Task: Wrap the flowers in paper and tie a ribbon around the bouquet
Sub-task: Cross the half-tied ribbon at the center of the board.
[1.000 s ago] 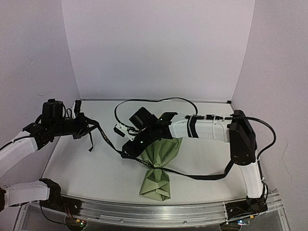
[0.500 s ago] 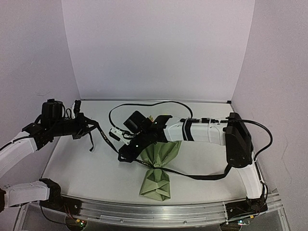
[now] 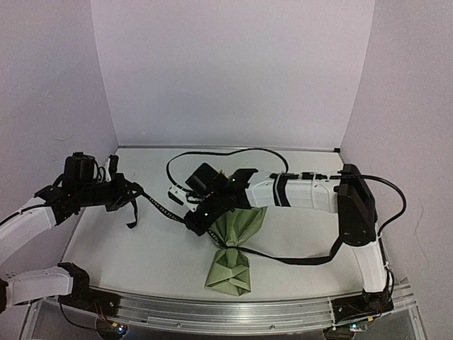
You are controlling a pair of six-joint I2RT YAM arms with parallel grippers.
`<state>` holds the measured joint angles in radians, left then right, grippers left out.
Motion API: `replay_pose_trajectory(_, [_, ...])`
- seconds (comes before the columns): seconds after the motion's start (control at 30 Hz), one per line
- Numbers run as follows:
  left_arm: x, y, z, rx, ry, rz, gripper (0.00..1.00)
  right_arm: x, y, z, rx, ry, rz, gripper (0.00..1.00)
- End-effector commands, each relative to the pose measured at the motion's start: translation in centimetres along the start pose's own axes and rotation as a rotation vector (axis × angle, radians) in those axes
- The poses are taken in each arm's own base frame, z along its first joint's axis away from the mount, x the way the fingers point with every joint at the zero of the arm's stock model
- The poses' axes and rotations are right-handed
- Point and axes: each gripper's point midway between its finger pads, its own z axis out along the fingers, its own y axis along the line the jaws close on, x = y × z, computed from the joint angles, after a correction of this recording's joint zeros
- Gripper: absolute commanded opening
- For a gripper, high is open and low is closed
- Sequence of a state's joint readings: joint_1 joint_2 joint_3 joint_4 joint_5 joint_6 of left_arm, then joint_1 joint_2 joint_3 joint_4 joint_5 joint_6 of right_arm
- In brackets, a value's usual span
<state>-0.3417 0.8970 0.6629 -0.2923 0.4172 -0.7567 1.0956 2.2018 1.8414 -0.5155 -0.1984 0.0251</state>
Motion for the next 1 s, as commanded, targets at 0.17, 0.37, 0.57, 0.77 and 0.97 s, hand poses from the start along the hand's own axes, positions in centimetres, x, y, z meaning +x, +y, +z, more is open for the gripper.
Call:
replay_pose_trajectory(0.17, [3.2,2.4,3.9,0.028,0.074,0.046,0.01,1.9,-1.4,-7.8,0.122,-0.036,0.071,0.00])
replay_pose_trajectory(0.37, [5.5,2.9,6.2,-0.013,0.148,0.084,0.21,4.8,-1.8,-9.0,0.149,-0.005,0.117,0.00])
replay_pose_trajectory(0.57, [4.4,1.9,4.7,-0.044,0.093,0.156,0.52,6.6,-1.6,-9.5,0.145,0.054,0.166,0.00])
replay_pose_trajectory(0.77, [4.2,-0.7,2.8,0.039,0.066,0.252,0.60,8.1,-1.9,-10.4,0.171,0.109,0.218,0.00])
replay_pose_trajectory(0.97, [5.4,-4.6,4.2,0.172,0.068,0.386,0.58,9.9,-1.7,-11.1,0.177,0.160,0.263,0.00])
